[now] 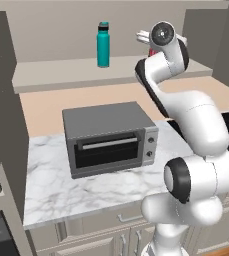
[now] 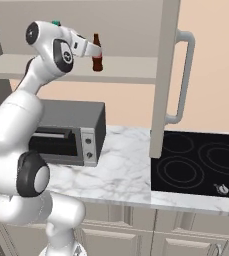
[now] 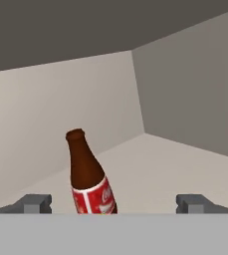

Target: Pick the bottled water, bottled drink, water bottle from the counter and place them in the open cabinet.

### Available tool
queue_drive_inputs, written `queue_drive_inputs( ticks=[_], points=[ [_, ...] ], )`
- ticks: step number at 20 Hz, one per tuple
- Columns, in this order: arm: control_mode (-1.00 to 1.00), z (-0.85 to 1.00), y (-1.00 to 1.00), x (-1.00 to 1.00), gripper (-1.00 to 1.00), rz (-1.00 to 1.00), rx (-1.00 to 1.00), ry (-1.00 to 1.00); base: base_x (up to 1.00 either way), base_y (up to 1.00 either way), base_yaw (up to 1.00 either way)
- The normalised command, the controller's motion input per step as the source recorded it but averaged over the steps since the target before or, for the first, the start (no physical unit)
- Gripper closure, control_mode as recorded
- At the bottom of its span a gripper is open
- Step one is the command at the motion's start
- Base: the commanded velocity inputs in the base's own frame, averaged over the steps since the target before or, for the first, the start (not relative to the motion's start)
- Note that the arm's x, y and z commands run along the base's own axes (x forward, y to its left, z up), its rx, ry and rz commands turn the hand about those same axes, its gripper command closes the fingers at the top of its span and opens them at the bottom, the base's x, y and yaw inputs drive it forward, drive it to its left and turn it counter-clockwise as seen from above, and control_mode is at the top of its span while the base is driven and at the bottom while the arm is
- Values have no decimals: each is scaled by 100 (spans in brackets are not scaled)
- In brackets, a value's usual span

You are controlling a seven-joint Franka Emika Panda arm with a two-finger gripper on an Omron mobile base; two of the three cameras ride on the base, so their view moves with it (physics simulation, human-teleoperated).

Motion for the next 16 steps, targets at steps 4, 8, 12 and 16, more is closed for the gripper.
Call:
queue_drive_inputs(
  ticks=[4, 8, 12, 16],
  points=[
    [-100, -2, 5, -48, -100, -4, -2, 0, 0, 0, 0],
    [-100, -7, 4, -55, -100, -7, -2, 1, 0, 0, 0],
    [-100, -24, 0, -61, -100, -7, -1, 0, 0, 0, 0],
    [-100, -34, 0, -62, -100, -6, 0, 3, 0, 0, 0]
  ],
)
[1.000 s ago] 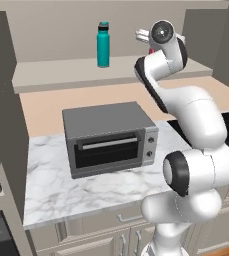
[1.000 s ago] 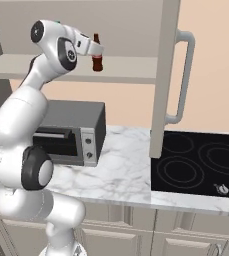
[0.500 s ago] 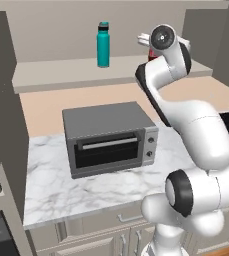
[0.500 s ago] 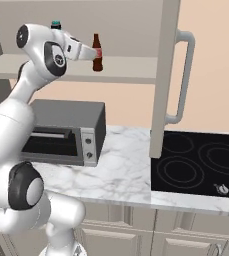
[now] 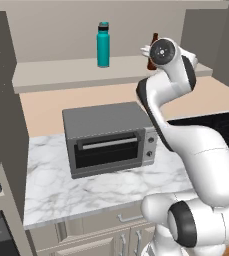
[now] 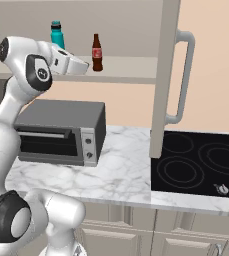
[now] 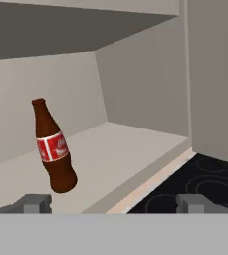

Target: Pick the bottled water, bottled drink, water bottle from the counter and place them in the open cabinet.

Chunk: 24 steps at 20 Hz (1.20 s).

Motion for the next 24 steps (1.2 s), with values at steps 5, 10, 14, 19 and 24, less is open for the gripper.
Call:
queue_drive_inputs(
  ticks=[5, 10, 14, 19, 24],
  points=[
    [-100, -38, 1, -59, -100, -4, 0, 7, 0, 0, 0],
    [-100, -36, 7, -53, -100, -5, 0, 11, 0, 0, 0],
    [-100, -35, 8, -48, -100, -5, 0, 13, 0, 0, 0],
    [-100, -37, 4, -41, -100, -4, 0, 13, 0, 0, 0],
    [-100, -38, 2, -32, -100, -3, 0, 13, 0, 0, 0]
  ],
)
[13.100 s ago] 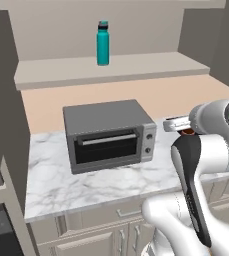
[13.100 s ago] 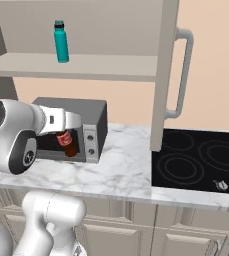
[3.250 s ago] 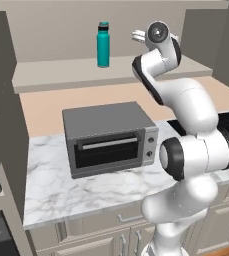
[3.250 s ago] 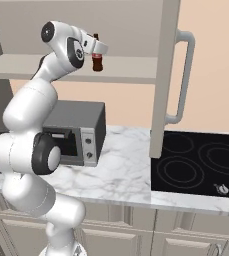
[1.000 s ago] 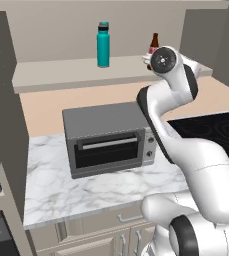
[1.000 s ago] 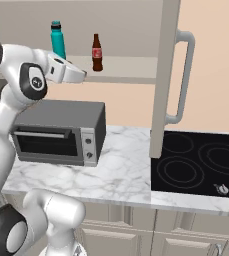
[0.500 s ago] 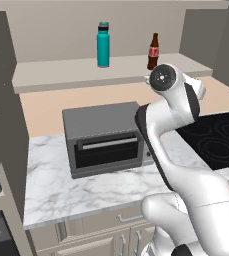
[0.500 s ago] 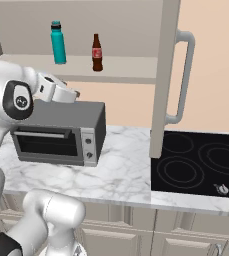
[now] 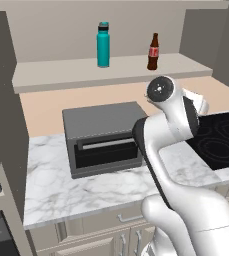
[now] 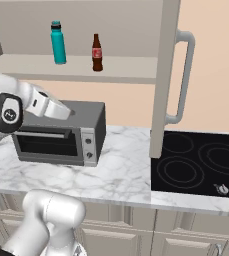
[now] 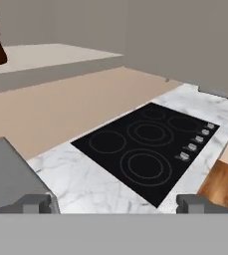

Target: Pick the bottled water, bottled drink, water bottle from the counter and place them in the open cabinet.

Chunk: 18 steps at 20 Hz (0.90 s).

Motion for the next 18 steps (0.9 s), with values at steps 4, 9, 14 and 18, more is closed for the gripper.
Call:
queue_drive_inputs(
  ticks=[4, 9, 14, 18],
  points=[
    [-100, -40, 0, -25, -100, -3, 0, 11, 0, 0, 0],
    [-100, -37, 5, -21, -100, -3, -1, 9, 0, 0, 0],
    [-100, -5, 0, -13, -100, -2, 0, 0, 0, 0, 0],
    [100, 0, 0, 0, -100, 0, 0, 0, -5, 9, -3]
  ],
)
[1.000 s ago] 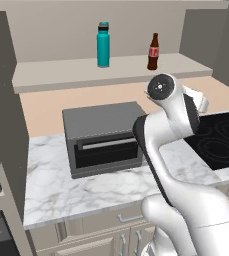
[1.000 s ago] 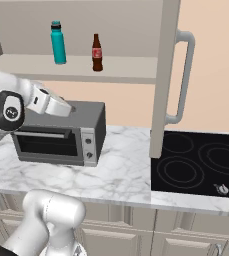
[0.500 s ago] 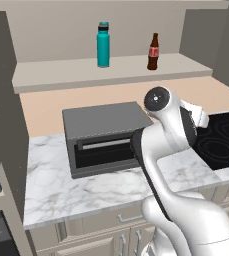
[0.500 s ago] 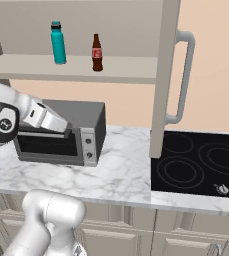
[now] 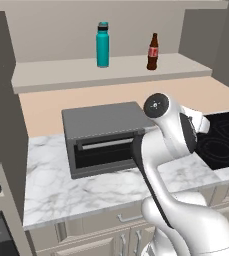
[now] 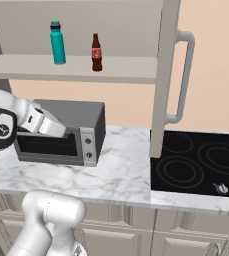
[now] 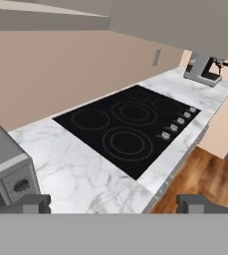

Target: Pick the bottled water, bottled drink, water bottle from the counter and place them in the open cabinet.

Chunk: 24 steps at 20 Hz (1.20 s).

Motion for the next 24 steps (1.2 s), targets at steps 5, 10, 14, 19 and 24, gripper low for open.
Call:
queue_drive_inputs(
  ticks=[5, 10, 14, 19, 24],
  points=[
    [100, 0, 0, 0, -100, 0, 0, 0, -26, 23, -28],
    [100, 0, 0, 0, -100, 0, 0, 0, -29, 25, -39],
    [100, 0, 0, 0, -100, 0, 0, 0, -49, 29, -42],
    [100, 0, 0, 0, -100, 0, 0, 0, -58, 26, -43],
    [100, 0, 0, 0, -100, 0, 0, 0, -52, 11, -49]
  ],
)
